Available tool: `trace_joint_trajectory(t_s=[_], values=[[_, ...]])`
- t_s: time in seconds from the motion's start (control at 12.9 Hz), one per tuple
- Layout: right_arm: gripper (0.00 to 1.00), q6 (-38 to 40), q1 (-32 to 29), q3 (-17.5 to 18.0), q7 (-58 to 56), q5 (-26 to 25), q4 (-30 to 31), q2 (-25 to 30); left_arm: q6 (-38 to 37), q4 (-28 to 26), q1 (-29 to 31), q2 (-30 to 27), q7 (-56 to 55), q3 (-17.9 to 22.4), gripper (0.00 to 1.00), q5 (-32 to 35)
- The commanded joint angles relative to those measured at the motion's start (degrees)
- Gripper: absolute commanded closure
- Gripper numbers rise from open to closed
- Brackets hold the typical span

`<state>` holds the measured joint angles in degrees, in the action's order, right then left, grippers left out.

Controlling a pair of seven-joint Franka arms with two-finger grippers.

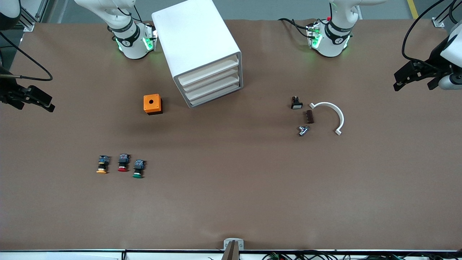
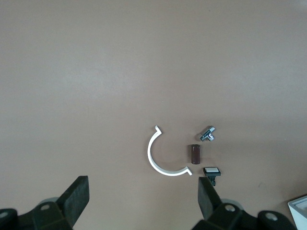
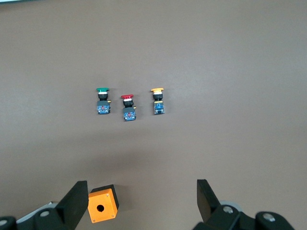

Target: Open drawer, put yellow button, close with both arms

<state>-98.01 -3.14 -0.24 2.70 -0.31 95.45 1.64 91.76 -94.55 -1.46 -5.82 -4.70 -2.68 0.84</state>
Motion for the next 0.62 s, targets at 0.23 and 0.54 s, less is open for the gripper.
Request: trace_joint_trajectory(t_s=[0.23, 0.54], values=[[0.0, 1.0, -2.3, 0.2, -0.5, 0.4, 0.1, 0.6, -2.8, 1.4, 0.4, 0.5, 0.7, -0.3, 0.0, 0.7], [0.0, 1.5, -2.7, 0.4, -2.7, 2.3, 0.3, 0.8, -2.9, 0.9, 1.1, 3.4, 0.7, -0.2, 0.0, 1.2]])
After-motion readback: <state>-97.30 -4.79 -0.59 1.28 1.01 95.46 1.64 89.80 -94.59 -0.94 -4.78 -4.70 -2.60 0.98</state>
